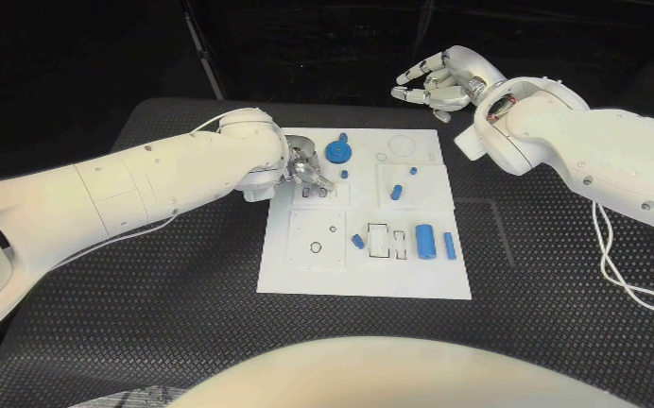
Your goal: Assemble the parts on the task board
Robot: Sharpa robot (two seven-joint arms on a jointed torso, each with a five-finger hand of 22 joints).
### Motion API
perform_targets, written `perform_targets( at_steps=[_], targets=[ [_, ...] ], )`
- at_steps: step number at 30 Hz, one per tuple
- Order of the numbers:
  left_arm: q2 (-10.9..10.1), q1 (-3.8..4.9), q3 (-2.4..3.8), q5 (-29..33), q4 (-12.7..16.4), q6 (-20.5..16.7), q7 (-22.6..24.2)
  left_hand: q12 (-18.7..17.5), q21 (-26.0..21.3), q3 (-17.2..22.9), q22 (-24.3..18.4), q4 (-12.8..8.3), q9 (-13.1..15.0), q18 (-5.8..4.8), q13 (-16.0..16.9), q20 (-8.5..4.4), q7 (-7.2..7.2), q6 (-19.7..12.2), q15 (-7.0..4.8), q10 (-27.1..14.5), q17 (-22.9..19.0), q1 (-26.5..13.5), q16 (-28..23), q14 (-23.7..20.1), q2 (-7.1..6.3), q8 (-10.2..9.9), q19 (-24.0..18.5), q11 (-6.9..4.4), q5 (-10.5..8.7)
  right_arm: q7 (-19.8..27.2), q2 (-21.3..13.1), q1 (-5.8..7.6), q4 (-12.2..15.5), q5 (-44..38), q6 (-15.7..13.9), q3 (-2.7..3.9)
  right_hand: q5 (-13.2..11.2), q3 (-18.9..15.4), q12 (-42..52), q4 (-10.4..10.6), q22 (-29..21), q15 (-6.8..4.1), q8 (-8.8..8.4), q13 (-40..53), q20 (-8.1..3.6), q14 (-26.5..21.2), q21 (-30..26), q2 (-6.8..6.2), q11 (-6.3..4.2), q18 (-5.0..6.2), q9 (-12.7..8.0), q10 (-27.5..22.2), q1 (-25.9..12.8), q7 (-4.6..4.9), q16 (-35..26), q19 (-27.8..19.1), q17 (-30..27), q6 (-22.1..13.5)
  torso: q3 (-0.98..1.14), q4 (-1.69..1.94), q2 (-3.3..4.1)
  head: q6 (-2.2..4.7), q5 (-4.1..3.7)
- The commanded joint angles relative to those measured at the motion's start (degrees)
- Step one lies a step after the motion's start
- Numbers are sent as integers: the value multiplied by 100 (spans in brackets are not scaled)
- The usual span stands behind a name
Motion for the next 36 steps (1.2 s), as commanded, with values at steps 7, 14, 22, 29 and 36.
perform_targets(
  at_steps=[7, 14, 22, 29, 36],
  targets=[
    [-240, 7, 22, 345, 344, -686, 151, -782, -420, -201, 13, -44, -303, 94, -832, 82, 237, -546, 95, -527, 1510, 107, 18, 595, -151, -586, -313, 205, -20, -19, -39, -13, 147, -334, 200, 0, -546, 125, 11, -342, -8, -96, 128, -28, -46, 437, -35, 27, -85, 62, 9, -2, 572, -51, -32, 0, 786, 246, 0, -2, -11, 0, -19],
    [-528, 1, 36, 724, 682, -1128, 538, -2102, -1473, -326, -984, -143, -625, 341, -2157, 225, 393, -591, 225, -1382, 934, 375, -456, 374, -187, -1004, -1004, 363, -22, -125, -177, -43, 431, -773, 352, -43, -888, 165, -8, -467, -21, -131, 207, -54, -76, 431, -50, 0, -128, 64, 15, -6, 698, -102, -48, -4, 763, 496, -3, -1, -17, 0, -57],
    [-959, -54, 35, 1375, 1040, -1753, 1256, -2918, -3012, -195, -2341, -394, -955, 644, -2817, 328, 484, -577, 300, -1876, -239, 914, -1609, -156, -194, -1355, -1818, 434, -16, -226, -437, -95, 982, -1602, 627, -343, -1167, 184, -37, -606, -58, -165, 186, -91, -109, 425, -80, -56, -165, 68, -6, -17, 831, -141, -69, -25, 734, 672, -1, -2, -11, 0, -107],
    [-1309, -180, 33, 2180, 1239, -2319, 2011, -3192, -3606, 26, -2831, -508, -1157, 723, -3081, 372, 530, -452, 342, -1932, -563, 1161, -1974, -302, -212, -1512, -1999, 484, -18, -405, -513, -372, 1499, -2739, 874, -505, -1276, 201, -21, -677, -56, -173, 158, -69, -117, 427, -86, -63, -175, 67, -9, 9, 905, -154, -69, -29, 740, 762, -5, -3, -9, 13, -129],
    [-1626, -360, 31, 3232, 1419, -2724, 2997, -3390, -3840, 261, -2992, -598, -1326, 722, -3283, 413, 584, -435, 389, -2014, -993, 1313, -2436, -521, -225, -1661, -2020, 533, -15, -549, -422, -601, 1792, -3695, 1019, -656, -1342, 193, 79, -700, -27, -190, 131, 50, -127, 435, -72, -79, -201, 63, -15, 104, 914, -189, -55, -13, 770, 809, -5, 7, 1, 50, -136]
  ],
)
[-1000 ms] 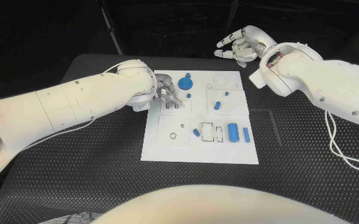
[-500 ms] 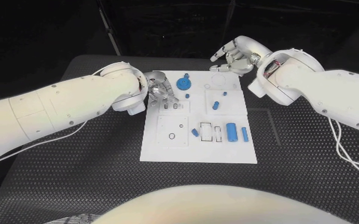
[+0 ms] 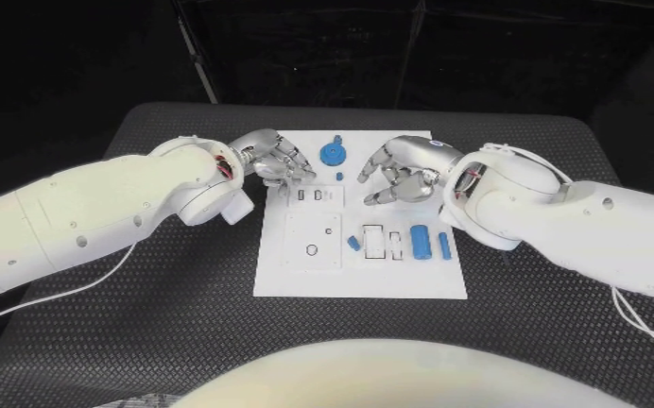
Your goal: Assemble the parts on the task board
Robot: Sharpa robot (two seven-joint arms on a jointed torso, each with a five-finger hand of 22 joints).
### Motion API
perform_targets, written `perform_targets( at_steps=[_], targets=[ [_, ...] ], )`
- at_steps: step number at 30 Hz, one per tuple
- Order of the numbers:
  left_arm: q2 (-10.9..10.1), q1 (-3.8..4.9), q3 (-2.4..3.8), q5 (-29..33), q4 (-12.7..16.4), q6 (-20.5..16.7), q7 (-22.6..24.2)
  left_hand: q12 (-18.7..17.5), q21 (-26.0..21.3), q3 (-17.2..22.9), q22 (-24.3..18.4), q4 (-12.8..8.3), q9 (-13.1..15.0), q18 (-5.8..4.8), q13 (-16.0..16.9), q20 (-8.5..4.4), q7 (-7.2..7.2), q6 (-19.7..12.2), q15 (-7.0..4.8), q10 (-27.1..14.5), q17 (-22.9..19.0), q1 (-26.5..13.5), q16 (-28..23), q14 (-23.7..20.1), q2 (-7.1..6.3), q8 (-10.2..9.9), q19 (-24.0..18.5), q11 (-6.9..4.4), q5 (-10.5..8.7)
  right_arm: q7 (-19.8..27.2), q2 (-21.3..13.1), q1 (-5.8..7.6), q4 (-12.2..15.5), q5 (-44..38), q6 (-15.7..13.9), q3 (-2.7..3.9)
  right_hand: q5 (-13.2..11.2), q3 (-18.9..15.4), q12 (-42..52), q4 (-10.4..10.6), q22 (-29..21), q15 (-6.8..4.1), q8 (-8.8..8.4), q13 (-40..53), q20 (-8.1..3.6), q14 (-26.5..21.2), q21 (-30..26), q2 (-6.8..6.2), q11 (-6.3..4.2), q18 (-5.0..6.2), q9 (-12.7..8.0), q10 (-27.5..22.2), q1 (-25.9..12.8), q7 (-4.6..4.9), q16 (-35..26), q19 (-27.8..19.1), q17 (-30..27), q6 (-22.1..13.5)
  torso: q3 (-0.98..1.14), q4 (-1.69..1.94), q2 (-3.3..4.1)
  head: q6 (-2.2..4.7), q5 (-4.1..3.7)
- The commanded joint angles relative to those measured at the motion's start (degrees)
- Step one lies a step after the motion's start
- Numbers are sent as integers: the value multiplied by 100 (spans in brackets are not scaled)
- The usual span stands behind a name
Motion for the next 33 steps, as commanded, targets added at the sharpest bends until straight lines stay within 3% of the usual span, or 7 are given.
perform_targets(
  at_steps=[1, 9, 14, 22, 33],
  targets=[
    [-84, -43, 5, 997, 75, -528, 981, -32, -45, 66, -29, 3, -38, 102, -41, 27, 16, 33, 13, -30, -49, 69, -56, -42, 7, -37, -32, 23, -16, -177, 51, -27, 75, -979, 262, -51, -48, -8, 67, -46, 30, -32, -52, 61, -32, 433, 2, -9, -7, 61, -10, 85, 77, -15, -1, 23, 777, 19, -4, 15, 9, 18, -13],
    [-226, -132, 5, 1472, 162, -643, 1369, -69, -114, 141, -76, 6, -102, 103, -107, 42, 31, 56, 27, -27, -122, 57, -135, -73, -6, -82, -15, 38, -17, -327, 244, -97, 78, -1354, 646, -241, -229, -28, 220, -53, 125, -53, -146, 237, -55, 452, 56, 4, -29, 44, -17, 219, 35, -40, 37, 75, 849, 51, 2, 6, 12, 4, 7],
    [-260, -146, 5, 1585, 204, -608, 1491, -122, -192, 203, -124, -2, -154, 102, -170, 59, 47, 69, 45, -71, -289, 51, -316, -170, -34, -116, -25, 58, -17, -376, 335, -132, 27, -1442, 833, -307, -296, -8, 233, -110, 126, -61, -216, 253, -63, 455, 58, 11, -37, 44, -22, 223, 95, -47, 43, 75, 860, 20, 1, 5, 21, -6, 22],
    [-280, -161, 4, 1640, 208, -532, 1527, -175, -303, 232, -195, 50, -218, 99, -252, 86, 83, 69, 77, -102, -454, -52, -503, -270, -88, -161, -38, 93, -18, -381, 424, -190, 31, -1440, 1139, -340, -331, -54, 228, -123, 122, -50, -317, 248, -60, 455, 55, -44, -18, 42, -24, 207, 42, -24, 42, 68, 861, -42, 6, 5, 18, -25, 28],
    [-291, -181, 4, 1647, 173, -441, 1441, -141, -378, 108, -251, 211, -273, 101, -288, 112, 111, 61, 103, -53, -442, -320, -488, -247, -212, -196, -2, 121, -18, -374, 397, -215, 128, -1422, 1079, -344, -319, -117, 225, -105, 132, 5, -436, 241, -22, 459, 60, -107, 55, 37, -21, 184, -67, 62, 54, 68, 886, -126, 10, 2, 15, -36, 31]
  ],
)
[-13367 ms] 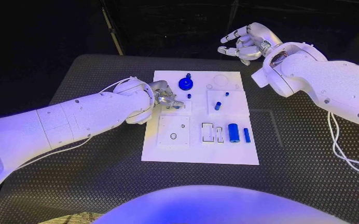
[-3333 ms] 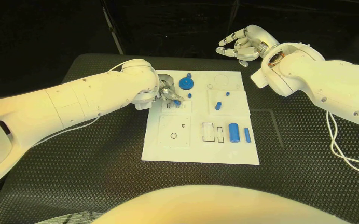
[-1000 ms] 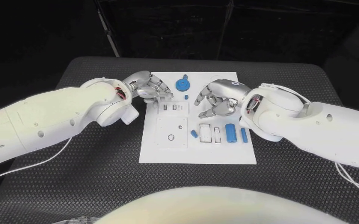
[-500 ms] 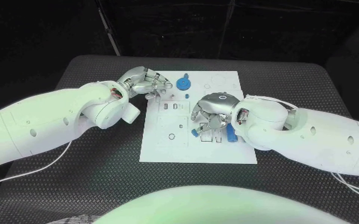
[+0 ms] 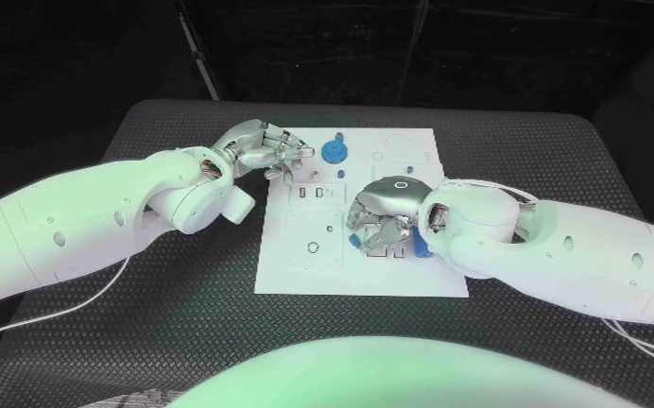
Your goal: Assemble the parts on the task board
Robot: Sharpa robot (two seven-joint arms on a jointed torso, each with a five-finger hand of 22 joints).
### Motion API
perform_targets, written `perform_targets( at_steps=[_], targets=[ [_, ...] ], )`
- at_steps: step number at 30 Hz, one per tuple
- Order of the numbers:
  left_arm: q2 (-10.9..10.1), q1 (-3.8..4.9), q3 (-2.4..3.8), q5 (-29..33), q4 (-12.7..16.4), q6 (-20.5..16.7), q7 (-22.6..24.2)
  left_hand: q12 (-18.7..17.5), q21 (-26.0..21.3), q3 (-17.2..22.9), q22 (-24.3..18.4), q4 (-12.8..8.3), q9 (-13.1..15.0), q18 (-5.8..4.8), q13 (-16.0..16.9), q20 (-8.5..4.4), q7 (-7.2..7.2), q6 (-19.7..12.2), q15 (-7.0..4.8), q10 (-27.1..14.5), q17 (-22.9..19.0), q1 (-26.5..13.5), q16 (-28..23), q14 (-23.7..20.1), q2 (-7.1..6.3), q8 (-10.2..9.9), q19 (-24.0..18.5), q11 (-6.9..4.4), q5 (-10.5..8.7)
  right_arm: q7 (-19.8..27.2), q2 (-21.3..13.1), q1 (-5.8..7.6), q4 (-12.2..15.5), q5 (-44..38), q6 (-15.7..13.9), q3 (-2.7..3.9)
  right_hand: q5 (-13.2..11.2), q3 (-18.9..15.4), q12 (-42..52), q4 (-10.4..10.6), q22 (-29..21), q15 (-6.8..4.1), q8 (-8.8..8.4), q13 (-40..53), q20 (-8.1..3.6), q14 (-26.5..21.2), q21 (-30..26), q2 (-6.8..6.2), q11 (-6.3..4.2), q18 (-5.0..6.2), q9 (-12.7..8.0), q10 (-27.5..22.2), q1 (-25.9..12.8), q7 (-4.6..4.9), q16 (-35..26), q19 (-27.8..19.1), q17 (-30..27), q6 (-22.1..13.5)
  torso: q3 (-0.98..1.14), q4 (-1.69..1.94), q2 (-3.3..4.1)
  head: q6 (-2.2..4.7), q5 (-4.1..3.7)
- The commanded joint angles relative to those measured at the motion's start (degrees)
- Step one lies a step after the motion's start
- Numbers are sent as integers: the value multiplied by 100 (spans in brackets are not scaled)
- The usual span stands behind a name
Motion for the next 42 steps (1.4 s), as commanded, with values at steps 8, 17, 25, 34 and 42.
perform_targets(
  at_steps=[8, 17, 25, 34, 42],
  targets=[
    [19, -5, 5, 78, -11, 95, 62, 23, -22, -6, -14, 46, -12, 104, -8, 32, 47, 3, 10, 14, 39, -67, 39, 23, -2, -32, 2, 16, -18, -40, 68, 2, -56, -58, 103, 0, -3, -25, 33, -6, 13, 40, -52, 15, 40, 485, 29, -12, 66, 37, 0, -23, -24, 22, 43, 20, 910, -48, -3, 12, 4, -2, -10],
    [28, -6, 5, 78, -15, 103, 33, 30, -31, 5, -21, 37, -19, 107, -12, 32, 39, 6, 5, 19, 28, -47, 31, 24, 4, -33, 13, 8, -17, -37, 157, -17, -144, -64, 221, 0, 3, 129, 94, -82, 51, 15, 39, 90, 43, 484, 53, 165, 17, 41, 39, 23, 99, -43, 45, 33, 913, 265, -7, 7, 1, -2, 0],
    [38, -6, 5, 78, -24, 121, 22, 32, -36, 12, -25, 32, -23, 109, -15, 32, 37, 6, 3, 17, 25, -35, 29, 25, 7, -34, 18, 5, -17, -81, 228, -47, -195, -139, 108, 0, -39, 276, 125, -138, 85, -36, 68, 134, -3, 488, 73, 279, -39, 36, 31, 60, 189, -102, 52, 46, 930, 428, -1, 4, -7, -2, 8],
    [44, -7, 5, 78, -34, 160, 25, 32, -41, 19, -29, 29, -28, 110, -19, 32, 38, 2, 2, 14, 9, -26, 14, 19, 13, -38, 23, 5, -17, -251, 243, -62, -206, -282, -249, 0, -33, 391, 183, -96, 142, -51, 59, 209, -23, 491, 106, 381, -56, 25, 20, 117, 147, -119, 58, 76, 940, 498, -2, 3, -9, -2, 9],
    [55, -10, 4, 78, -49, 186, 9, 30, -51, 27, -36, 31, -36, 110, -25, 32, 44, -10, 3, 3, -16, -20, -11, 7, 21, -47, 27, 9, -17, -269, 247, -66, -205, -302, -518, 0, -120, 714, 206, -101, 227, -113, 138, 246, -74, 493, 154, 587, -133, 13, 32, 149, 195, -208, 60, 119, 944, 748, 1, 1, -8, -2, -4]
  ],
)
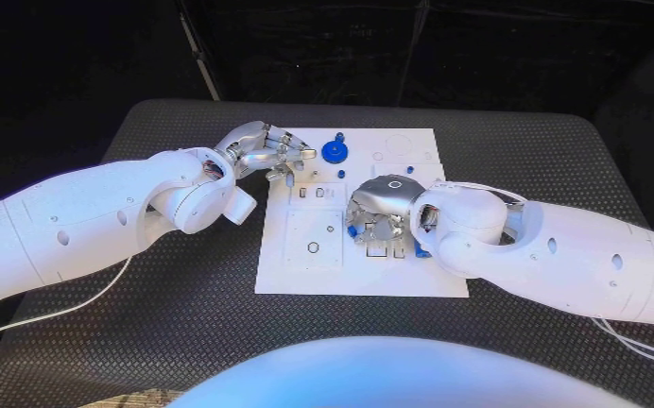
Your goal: Assemble the parts on the task board
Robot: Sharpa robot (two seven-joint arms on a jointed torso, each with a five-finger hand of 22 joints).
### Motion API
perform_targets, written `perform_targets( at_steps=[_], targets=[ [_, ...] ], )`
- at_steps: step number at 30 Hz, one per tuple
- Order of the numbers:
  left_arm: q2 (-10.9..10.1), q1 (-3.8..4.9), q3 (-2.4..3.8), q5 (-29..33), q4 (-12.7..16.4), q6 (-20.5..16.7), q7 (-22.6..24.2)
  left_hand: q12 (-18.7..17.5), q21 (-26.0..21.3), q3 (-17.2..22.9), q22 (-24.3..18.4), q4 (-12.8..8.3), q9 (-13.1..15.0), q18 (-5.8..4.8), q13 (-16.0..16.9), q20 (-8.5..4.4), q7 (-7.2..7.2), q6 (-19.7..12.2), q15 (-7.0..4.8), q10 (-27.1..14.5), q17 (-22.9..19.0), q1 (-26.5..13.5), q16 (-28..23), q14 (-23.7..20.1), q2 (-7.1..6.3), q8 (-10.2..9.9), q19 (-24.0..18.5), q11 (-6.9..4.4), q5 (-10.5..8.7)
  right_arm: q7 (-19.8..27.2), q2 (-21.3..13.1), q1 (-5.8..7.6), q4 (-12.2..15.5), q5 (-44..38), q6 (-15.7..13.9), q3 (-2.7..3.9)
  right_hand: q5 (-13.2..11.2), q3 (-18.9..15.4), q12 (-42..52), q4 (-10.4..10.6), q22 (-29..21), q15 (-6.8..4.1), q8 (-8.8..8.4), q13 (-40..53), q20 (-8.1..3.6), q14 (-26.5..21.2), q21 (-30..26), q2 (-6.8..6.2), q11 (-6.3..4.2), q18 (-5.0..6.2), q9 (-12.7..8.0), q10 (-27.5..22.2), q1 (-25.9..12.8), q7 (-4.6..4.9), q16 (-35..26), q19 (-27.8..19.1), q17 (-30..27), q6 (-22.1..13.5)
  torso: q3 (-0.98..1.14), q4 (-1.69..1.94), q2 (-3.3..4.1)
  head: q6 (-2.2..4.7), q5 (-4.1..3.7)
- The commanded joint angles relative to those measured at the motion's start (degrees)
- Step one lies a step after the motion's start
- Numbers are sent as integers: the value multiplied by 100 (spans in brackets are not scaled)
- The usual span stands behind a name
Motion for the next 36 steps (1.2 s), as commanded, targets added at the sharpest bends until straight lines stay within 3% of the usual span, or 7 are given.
perform_targets(
  at_steps=[1, 11, 23, 29, 36],
  targets=[
    [11, 3, 5, 33, -1, 85, 21, 30, -24, 23, -7, 4, -9, 111, -8, 32, 45, -9, 2, 3, -10, -21, -11, 7, 21, -29, 27, 9, -17, -50, 2, 6, 9, -81, -381, 1, -54, 120, 40, 5, 33, -37, 60, 17, -38, 474, 39, 182, -170, 11, 31, 143, 67, -36, 37, 40, 953, 105, 1, -1, -2, 0, -10],
    [15, -3, 4, 33, -19, 109, 1, 28, -40, 23, -18, 15, -20, 109, -17, 35, 56, -26, 9, -15, -30, -30, -33, -6, 21, -40, 31, 19, -17, 41, -44, 4, 34, -9, -801, 1, -64, 250, 43, 4, 70, -56, 71, 27, -59, 480, 59, 192, -187, 4, 26, 153, 43, -53, 50, 58, 978, 145, -1, 1, 0, 0, 0],
    [12, -52, 3, 44, -49, 139, -26, 26, -69, 12, -37, 43, -40, 105, -31, 44, 77, -58, 24, -47, -74, -62, -82, -37, 16, -59, 34, 38, -18, 301, -187, 3, 25, 285, -1853, 2, 21, 391, 26, 14, 115, -57, 52, 16, -68, 488, 83, 106, -185, -5, 15, 145, -23, -47, 68, 79, 1014, 139, 0, 1, 6, 0, -11],
    [6, -88, 3, 241, -79, 186, -2, 21, -120, -4, -69, 91, -103, 99, -59, 67, 128, -173, 56, -102, -133, -107, -146, -83, 11, -139, 36, 80, -18, 884, -311, 5, -80, 1115, -2323, 3, 84, 516, 10, -1, 148, -55, 37, 4, -68, 493, 100, 56, -181, -12, 11, 134, -37, -41, 81, 91, 1040, 132, -4, 4, 1, 0, -5],
    [11, -116, 2, 536, -137, 371, 130, 29, -182, -118, -107, 195, -202, 94, -86, 98, 164, -294, 94, -138, -200, -244, -220, -141, -45, -253, 27, 120, -20, 1641, -451, 7, -227, 2457, -2457, 4, 190, 683, 5, -24, 212, -39, -2, 9, -57, 505, 131, -27, -159, -24, 5, 131, -75, -12, 109, 112, 1095, 91, -8, -1, -4, 0, 11]
  ],
)
